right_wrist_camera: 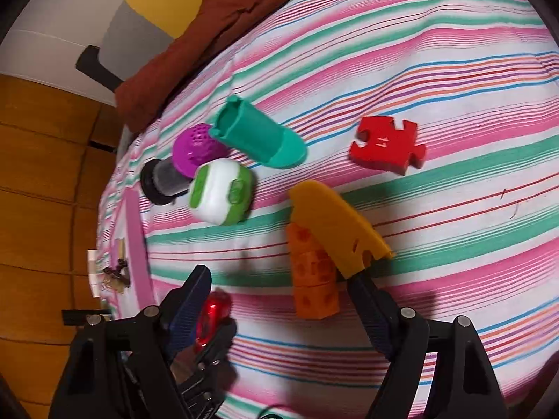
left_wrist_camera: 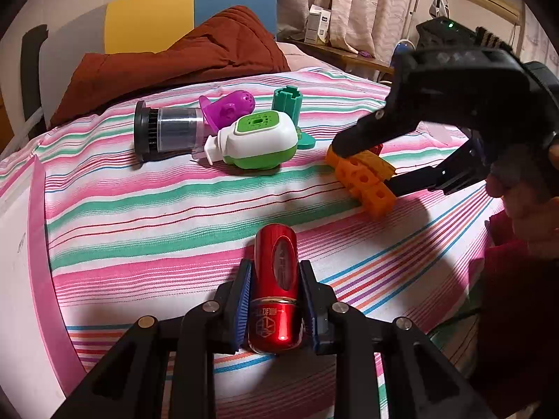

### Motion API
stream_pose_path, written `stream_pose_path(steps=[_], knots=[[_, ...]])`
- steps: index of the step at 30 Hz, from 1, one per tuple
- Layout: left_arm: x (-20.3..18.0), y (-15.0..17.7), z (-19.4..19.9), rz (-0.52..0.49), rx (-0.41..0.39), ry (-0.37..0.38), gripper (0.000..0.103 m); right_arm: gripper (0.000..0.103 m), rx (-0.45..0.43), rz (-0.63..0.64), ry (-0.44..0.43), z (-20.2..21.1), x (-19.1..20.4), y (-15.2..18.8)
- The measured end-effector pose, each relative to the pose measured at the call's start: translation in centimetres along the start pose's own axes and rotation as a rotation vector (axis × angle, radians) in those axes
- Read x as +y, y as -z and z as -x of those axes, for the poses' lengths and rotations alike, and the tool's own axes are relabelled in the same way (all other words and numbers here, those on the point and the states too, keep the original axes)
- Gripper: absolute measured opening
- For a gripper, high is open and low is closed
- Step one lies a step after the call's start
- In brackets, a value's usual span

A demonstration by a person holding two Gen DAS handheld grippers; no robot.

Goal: Organize rigid objects
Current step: 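Carry the red cylinder toward the tray with left tool while right tool grasps orange cube blocks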

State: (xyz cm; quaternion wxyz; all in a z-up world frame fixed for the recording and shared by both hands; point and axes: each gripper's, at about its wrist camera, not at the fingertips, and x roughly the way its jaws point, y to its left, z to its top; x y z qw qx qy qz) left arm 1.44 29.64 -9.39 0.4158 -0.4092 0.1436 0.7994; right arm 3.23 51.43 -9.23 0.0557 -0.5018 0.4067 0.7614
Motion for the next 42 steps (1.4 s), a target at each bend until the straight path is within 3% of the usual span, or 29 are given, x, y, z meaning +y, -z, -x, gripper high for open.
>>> stream_pose_path(steps=[4,6,8,9,13,22,25,26,28,31,38,42], knots=[[0.0,0.1,0.1,0.001,-0.002,0.003,0.026,0.059,-0.022,0.061,0.098,-0.5,0.6,0.1],[-0.2,-0.1,-0.1,0.006,-0.001,0.007,0.026,0.057,-0.016,0.100,0.140,-0.5,0.9,0.0],[-0.1,-0.1,-0.1,0.011,-0.003,0.015,0.026,0.041,-0.017,0.150,0.176,-0.9,1.6,0.0],[-0.2,-0.1,-0.1,0.014,-0.003,0.018,0.026,0.027,0.002,0.192,0.189,-1.3,2.1,0.3],[0.4,-0.4,-0.4,0.020,-0.004,0.027,0.026,0.027,0.030,0.358,0.235,-2.4,4.4,1.7],[0.7,-0.6,-0.8,0.044,-0.013,0.043,0.026,0.028,0.003,0.285,0.222,-1.9,3.2,0.9],[0.9,-0.1,-0.1,0.048,-0.017,0.044,0.026,0.037,-0.005,0.324,0.231,-2.3,4.1,1.0],[0.9,-0.1,-0.2,0.049,-0.017,0.045,0.026,0.037,-0.007,0.357,0.234,-2.4,4.6,1.2],[1.0,-0.1,-0.2,0.056,-0.016,0.050,0.026,0.026,0.006,0.466,0.257,-3.2,6.2,2.1],[1.1,-0.2,-0.2,0.055,-0.015,0.053,0.026,0.026,0.018,0.542,0.259,-3.7,7.1,3.0],[1.2,-0.1,-0.2,0.062,-0.017,0.054,0.026,0.027,0.021,0.490,0.219,-3.5,6.4,2.2],[1.2,-0.1,-0.2,0.064,-0.016,0.056,0.026,0.045,0.005,0.479,0.215,-3.5,6.4,1.8]])
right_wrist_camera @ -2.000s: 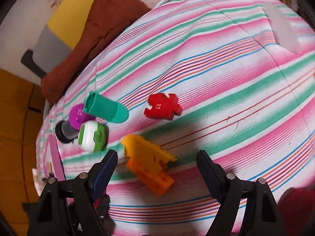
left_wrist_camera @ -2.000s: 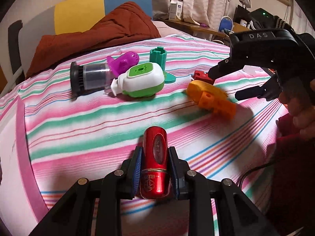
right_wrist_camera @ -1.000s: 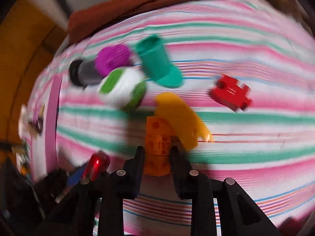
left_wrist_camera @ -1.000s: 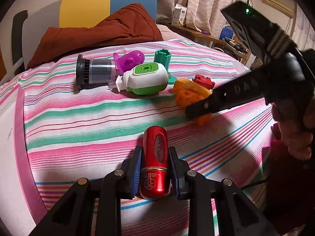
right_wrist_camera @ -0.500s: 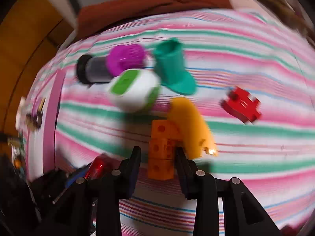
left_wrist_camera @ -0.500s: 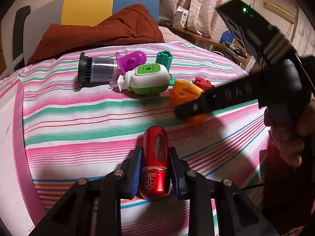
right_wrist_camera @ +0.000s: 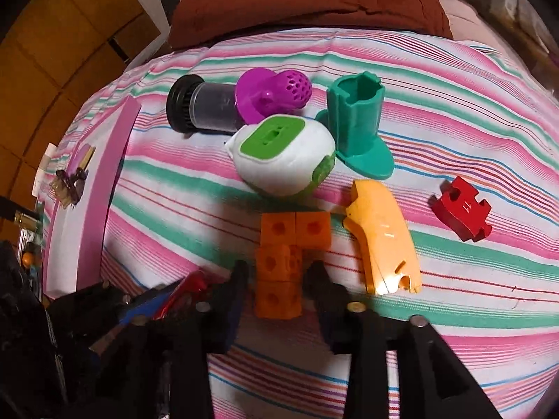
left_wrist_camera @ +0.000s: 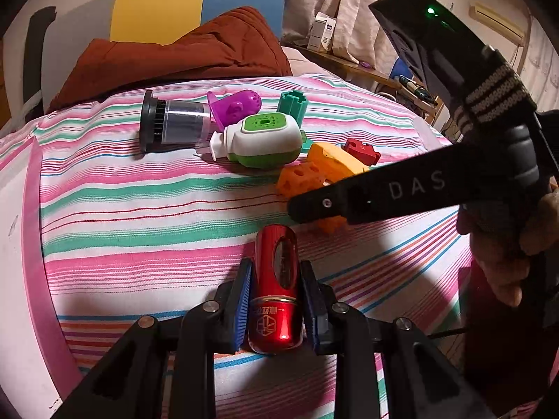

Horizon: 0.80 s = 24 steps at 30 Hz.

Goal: Organize rigid objects
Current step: 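Carry the red cylinder toward the tray with left tool while right tool grasps orange cube blocks, then lower the red cylinder into the tray and open the left tool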

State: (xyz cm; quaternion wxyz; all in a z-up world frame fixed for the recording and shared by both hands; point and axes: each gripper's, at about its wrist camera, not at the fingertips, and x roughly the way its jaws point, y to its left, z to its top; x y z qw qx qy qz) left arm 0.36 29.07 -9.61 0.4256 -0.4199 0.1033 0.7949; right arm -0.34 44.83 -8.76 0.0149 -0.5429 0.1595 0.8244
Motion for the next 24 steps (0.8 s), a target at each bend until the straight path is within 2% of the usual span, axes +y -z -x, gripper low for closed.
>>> stream_pose_path(steps=[2,3,4,6,11,15,18,22,24], knots=[[-0.1,0.0,0.0,0.002,0.000,-0.001,0.026,0.046,-0.003,0.013,0.015,0.0,0.1,0.0],[-0.1,0.0,0.0,0.001,0.000,-0.002,0.026,0.040,-0.005,0.036,0.038,-0.1,0.4,0.1],[-0.2,0.0,0.0,-0.001,0.002,-0.004,0.026,0.028,-0.007,0.072,0.084,-0.3,0.9,0.2],[-0.1,0.0,0.1,0.005,0.006,-0.004,0.025,0.027,-0.011,0.099,0.122,-0.6,1.4,0.2],[-0.1,-0.1,0.6,0.023,0.019,0.000,0.025,0.028,-0.006,0.065,0.089,-0.9,0.5,0.2],[-0.2,-0.3,2.2,0.038,0.006,0.015,0.025,0.027,-0.022,0.138,0.142,-1.0,1.5,0.6],[-0.2,-0.7,4.2,0.031,-0.025,0.023,0.025,0.027,-0.027,0.167,0.165,-1.0,2.0,0.8],[1.4,-1.0,8.1,0.083,-0.066,0.017,0.025,0.027,-0.036,0.209,0.196,-1.0,2.6,0.8],[2.7,-0.8,10.0,0.112,-0.085,-0.009,0.025,0.027,-0.037,0.212,0.196,-0.8,2.4,0.8]])
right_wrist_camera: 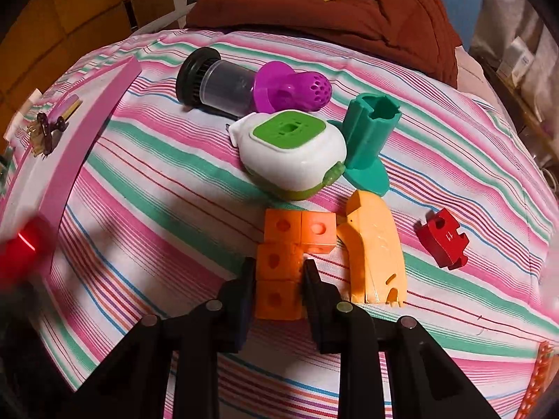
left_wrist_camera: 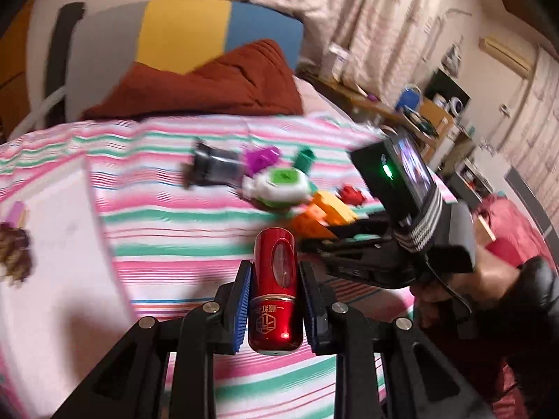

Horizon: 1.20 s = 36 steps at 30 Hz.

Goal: Organize rigid objects
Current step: 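Lower the red cylinder into the tray and open the left tool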

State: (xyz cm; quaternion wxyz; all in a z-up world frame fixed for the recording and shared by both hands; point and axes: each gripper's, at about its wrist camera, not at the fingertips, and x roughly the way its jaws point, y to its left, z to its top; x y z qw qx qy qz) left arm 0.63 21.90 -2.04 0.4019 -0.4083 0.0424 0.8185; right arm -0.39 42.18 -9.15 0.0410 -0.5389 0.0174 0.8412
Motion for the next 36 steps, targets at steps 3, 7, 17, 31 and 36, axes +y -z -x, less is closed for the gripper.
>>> stream_pose_path(steps=[3,7,17,31,36], knots=[[3.5,-0.4,2.3,0.077,-0.005,-0.059,0.025,0.027,-0.002,0.005,0.007,0.3,-0.2,0.0],[8.3,0.3,4.4,0.159,-0.013,-0.172,0.025,0.027,-0.003,0.003,0.008,0.4,-0.6,0.4],[16.9,2.2,3.7,0.308,0.082,-0.345,0.025,0.027,-0.002,0.003,0.010,-0.2,0.2,-0.1],[20.9,0.9,1.6,0.316,0.086,-0.507,0.026,0.027,-0.003,0.014,0.017,-0.3,0.4,0.1],[20.3,0.6,3.0,0.284,0.056,-0.539,0.031,0.027,-0.006,0.020,0.023,-0.4,0.4,0.0]])
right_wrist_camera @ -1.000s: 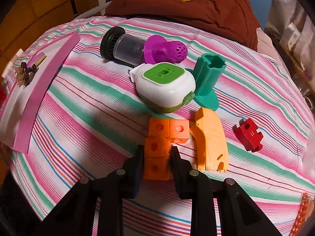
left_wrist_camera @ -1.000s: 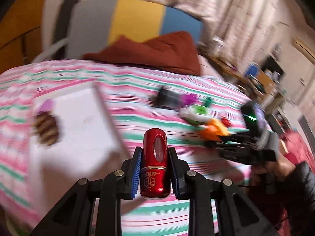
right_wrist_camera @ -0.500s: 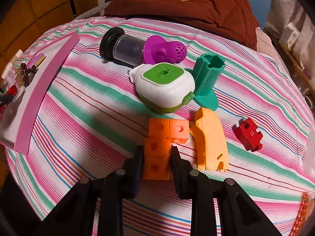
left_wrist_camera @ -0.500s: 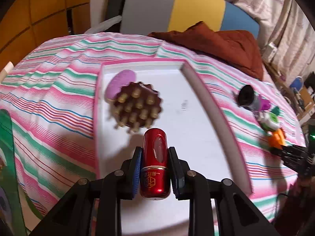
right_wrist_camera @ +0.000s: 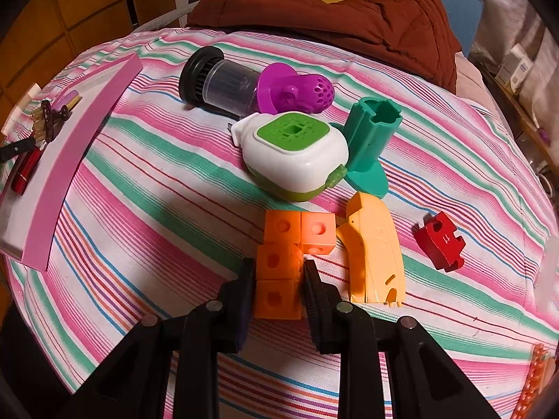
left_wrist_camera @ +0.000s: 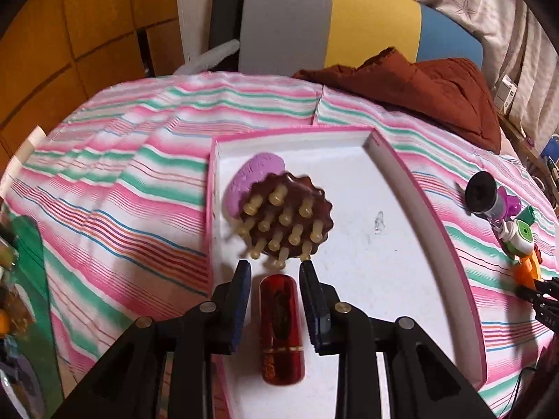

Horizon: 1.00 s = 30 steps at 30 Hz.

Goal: Organize rigid objects
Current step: 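Lower the red cylinder into the tray and open the left tool, then carry the orange cube blocks into the tray and open the right tool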

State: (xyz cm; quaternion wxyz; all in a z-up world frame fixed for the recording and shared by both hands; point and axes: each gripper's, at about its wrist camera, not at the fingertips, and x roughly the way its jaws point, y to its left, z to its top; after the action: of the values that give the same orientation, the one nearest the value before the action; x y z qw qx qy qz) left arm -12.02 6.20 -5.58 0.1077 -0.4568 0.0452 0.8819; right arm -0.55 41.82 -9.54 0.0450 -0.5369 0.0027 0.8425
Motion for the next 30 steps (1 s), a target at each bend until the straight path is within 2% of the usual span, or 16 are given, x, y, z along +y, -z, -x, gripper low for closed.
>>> stream_pose_path(steps=[3,8,14,25,30], knots=[[0.3,0.3,1.4,0.003,-0.030,-0.011,0.031,0.027,-0.003,0.011,0.010,0.0,0.2,0.1],[1.0,1.5,3.7,0.055,-0.051,0.016,0.032,0.027,-0.010,0.025,0.023,0.0,0.4,0.1],[0.7,2.6,5.3,0.046,-0.067,0.031,0.032,0.027,-0.016,0.033,0.037,0.3,0.9,0.4],[1.4,3.3,6.5,0.047,-0.082,0.039,0.032,0.027,-0.022,0.026,0.048,0.3,1.1,0.5],[2.1,4.0,6.8,0.052,-0.087,0.044,0.032,0.027,0.004,-0.021,0.032,0.5,1.1,0.5]])
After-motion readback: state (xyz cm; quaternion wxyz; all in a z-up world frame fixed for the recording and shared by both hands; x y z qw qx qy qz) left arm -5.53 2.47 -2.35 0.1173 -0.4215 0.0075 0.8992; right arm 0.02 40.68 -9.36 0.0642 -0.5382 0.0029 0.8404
